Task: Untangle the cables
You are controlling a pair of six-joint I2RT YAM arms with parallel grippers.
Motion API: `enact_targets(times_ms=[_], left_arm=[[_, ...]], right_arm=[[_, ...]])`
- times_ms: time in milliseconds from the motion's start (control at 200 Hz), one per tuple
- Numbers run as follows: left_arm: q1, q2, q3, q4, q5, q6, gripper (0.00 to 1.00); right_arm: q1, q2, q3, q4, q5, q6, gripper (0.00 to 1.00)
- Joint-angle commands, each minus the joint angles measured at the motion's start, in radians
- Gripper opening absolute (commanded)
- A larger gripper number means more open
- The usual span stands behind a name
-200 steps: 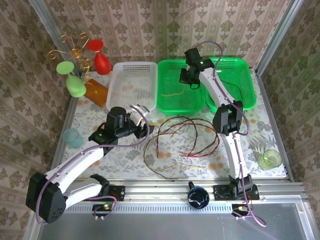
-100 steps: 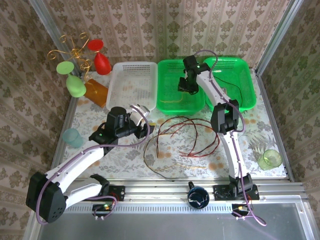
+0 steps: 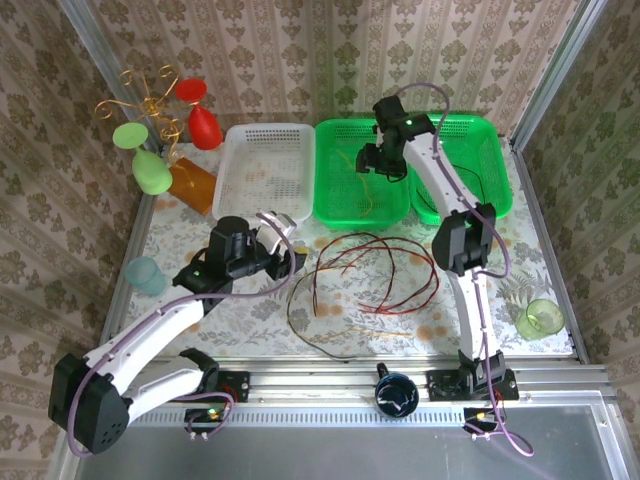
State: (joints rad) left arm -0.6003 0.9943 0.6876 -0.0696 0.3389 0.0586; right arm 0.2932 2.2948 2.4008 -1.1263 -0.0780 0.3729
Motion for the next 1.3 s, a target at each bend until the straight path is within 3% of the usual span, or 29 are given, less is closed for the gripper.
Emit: enact_targets(times_ms=[0, 160, 295, 445, 575, 690, 820, 965, 1295], left_arm=[[-0.005, -0.041, -0.017, -0.092, -0.016, -0.036, 0.62], [-0.048, -0.101, -0.051, -0.166, -0.073, -0.073, 0.62], [-0.083, -0.139, -0.075, -0.23, -0.119, -0.129, 0.62], [-0.098, -0.14, -0.07, -0.326, -0.165, -0.239, 0.63], [-0.102, -0.133, -0.056, -0.429, -0.222, -0.353, 0.65], [-0.099, -0.128, -0.049, -0.496, -0.241, -0.446, 0.67], [-0.085, -0.128, -0.053, -0.544, -0.239, -0.541, 0.69], [-0.058, -0.136, -0.074, -0.569, -0.217, -0.608, 0.7], [0.045, -0.193, -0.113, -0.63, -0.143, -0.675, 0.7]], right_arm=[[0.03, -0.211, -0.18, 0.002, 0.065, -0.025, 0.62], [0.073, -0.537, -0.661, 0.186, 0.068, 0.022, 0.61], [0.168, -0.748, -0.981, 0.291, 0.079, 0.043, 0.6], [0.325, -0.866, -1.228, 0.411, 0.09, 0.018, 0.6], [0.469, -0.896, -1.4, 0.577, 0.064, -0.177, 0.6], [0.572, -0.931, -1.473, 0.679, 0.035, -0.403, 0.61], [0.599, -0.926, -1.54, 0.793, -0.115, -0.61, 0.61], [0.629, -0.844, -1.535, 0.808, -0.154, -0.801, 0.61], [0.658, -0.711, -1.494, 0.743, -0.167, -1.027, 0.57]])
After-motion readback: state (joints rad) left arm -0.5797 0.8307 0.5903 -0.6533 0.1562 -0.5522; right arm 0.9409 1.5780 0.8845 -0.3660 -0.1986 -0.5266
